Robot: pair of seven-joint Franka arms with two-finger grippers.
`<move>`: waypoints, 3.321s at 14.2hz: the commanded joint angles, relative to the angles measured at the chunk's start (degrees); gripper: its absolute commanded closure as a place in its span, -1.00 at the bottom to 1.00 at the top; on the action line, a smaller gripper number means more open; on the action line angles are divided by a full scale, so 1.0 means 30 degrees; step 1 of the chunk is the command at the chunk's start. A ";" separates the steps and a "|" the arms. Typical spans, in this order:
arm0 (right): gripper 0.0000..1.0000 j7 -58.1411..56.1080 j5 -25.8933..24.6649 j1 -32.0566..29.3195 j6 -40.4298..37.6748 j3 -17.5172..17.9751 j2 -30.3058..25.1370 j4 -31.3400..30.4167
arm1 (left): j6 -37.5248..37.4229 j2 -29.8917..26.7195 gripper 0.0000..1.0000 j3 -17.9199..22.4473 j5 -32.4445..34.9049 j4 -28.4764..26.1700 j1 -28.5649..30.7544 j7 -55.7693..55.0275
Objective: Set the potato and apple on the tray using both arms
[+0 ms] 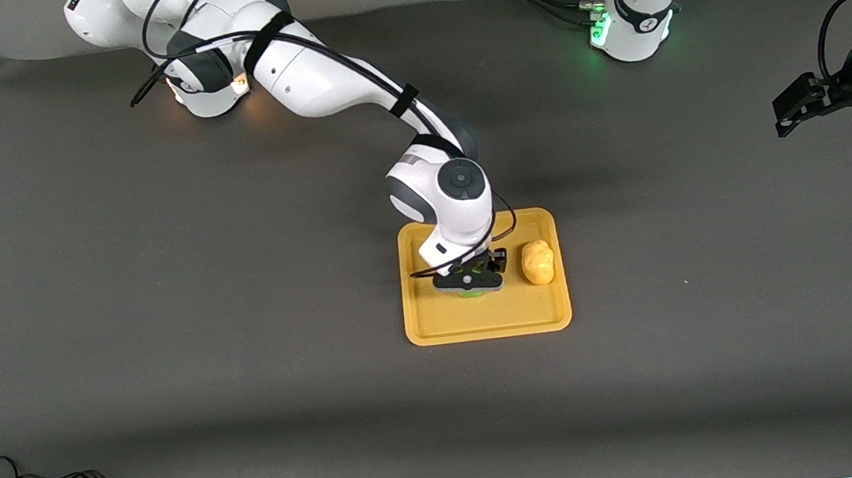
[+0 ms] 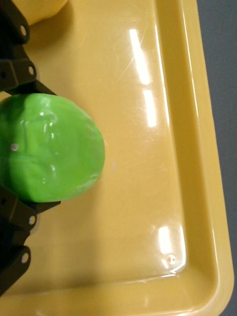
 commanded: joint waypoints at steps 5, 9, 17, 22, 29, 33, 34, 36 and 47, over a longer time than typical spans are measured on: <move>-1.00 0.0082 -0.0383 -0.0141 -0.1064 0.0006 -0.0279 0.0841 | -0.0540 -0.0264 -1.00 0.0111 -0.0176 0.0185 -0.0160 0.0218; -1.00 -0.0151 -0.0325 -0.0228 -0.5072 0.0035 -0.3379 0.0841 | -0.0569 -0.0293 -1.00 0.0111 -0.0176 0.0214 -0.0334 0.0189; -1.00 -0.8723 -0.0325 -0.4030 -1.1587 -0.0199 -1.1021 -0.2279 | -0.0598 -0.0293 -1.00 0.0111 -0.0176 0.0214 -0.0394 0.0042; -1.00 -1.3974 -0.0148 -0.7576 -1.1324 -0.0258 -1.6476 -0.8437 | -0.0598 -0.0293 -1.00 0.0111 -0.0176 0.0214 -0.0394 0.0042; -1.00 -1.7962 0.0203 -1.2909 -1.0503 -0.0199 -2.0524 -1.2927 | -0.0598 -0.0293 -1.00 0.0141 -0.0176 0.0214 -0.0394 0.0013; -1.00 -1.9865 0.0465 -1.5544 -1.0738 0.0005 -2.1025 -1.2841 | -0.0598 -0.0293 -1.00 0.0141 -0.0175 0.0214 -0.0394 0.0013; -1.00 -1.9927 0.0467 -1.5812 -1.0796 0.0006 -2.1054 -1.2783 | -0.0598 -0.0293 -1.00 0.0141 -0.0176 0.0214 -0.0394 0.0042; -1.00 -1.9870 0.0438 -1.6020 -1.0855 0.0006 -2.1054 -1.2665 | -0.0598 -0.0293 -1.00 0.0141 -0.0176 0.0214 -0.0394 0.0013; -1.00 -1.9518 0.0437 -1.5727 -1.2789 -0.0082 -2.0967 -1.2137 | -0.0627 -0.0293 -1.00 0.0141 -0.0176 0.0185 -0.0394 0.0013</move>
